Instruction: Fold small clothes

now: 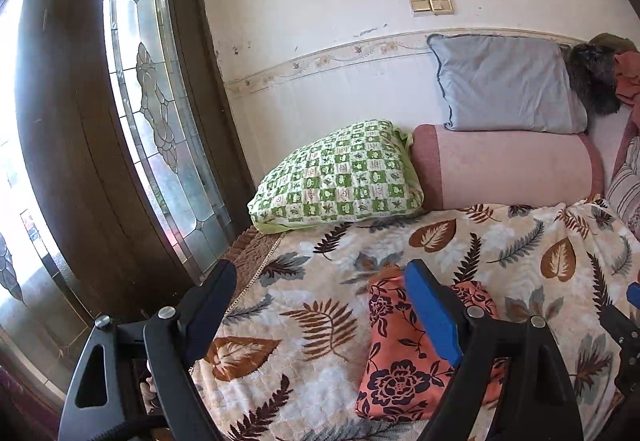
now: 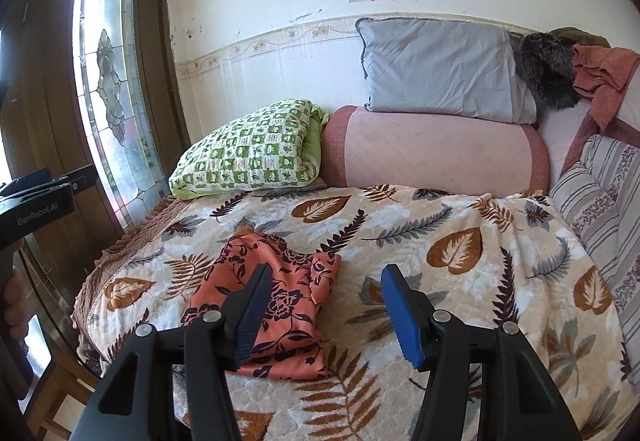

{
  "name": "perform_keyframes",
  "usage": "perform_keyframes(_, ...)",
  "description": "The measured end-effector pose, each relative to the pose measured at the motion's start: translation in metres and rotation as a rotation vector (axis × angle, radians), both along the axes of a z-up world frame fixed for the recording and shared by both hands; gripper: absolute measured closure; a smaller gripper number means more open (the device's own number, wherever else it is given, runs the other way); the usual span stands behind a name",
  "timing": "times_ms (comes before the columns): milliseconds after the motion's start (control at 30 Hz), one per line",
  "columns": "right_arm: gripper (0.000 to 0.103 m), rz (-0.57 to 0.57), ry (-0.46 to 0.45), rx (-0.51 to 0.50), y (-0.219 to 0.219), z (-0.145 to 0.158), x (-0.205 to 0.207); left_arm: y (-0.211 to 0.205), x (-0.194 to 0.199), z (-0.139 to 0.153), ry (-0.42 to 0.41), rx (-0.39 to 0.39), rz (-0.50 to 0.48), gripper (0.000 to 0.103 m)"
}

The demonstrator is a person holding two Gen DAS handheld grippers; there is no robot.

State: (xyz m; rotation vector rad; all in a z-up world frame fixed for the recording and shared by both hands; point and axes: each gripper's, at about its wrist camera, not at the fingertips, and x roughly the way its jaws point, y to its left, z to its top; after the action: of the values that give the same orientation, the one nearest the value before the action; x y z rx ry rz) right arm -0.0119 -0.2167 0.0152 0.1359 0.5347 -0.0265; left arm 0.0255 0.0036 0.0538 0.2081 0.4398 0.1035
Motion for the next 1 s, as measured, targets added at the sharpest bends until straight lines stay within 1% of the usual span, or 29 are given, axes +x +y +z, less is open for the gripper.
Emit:
perform_keyframes(233, 0.043, 0.015, -0.002, -0.005, 0.005, 0.002, 0.0, -0.003, -0.004, 0.005, 0.009, 0.011, -0.041, 0.017)
perform_keyframes(433, 0.043, 0.022, -0.012, -0.01, 0.01, 0.004, -0.003, -0.003, -0.008, 0.006, 0.017, -0.005, -0.071, 0.017)
perform_keyframes(533, 0.043, 0.023, -0.01, 0.001, 0.01, 0.004, -0.003, -0.002, -0.011, 0.008, 0.014, -0.022, -0.081, 0.017)
perform_keyframes(1000, 0.043, 0.034, 0.01, 0.004, 0.011, 0.0, 0.002, -0.001, -0.01, 0.008, 0.027, -0.047, -0.128, 0.017)
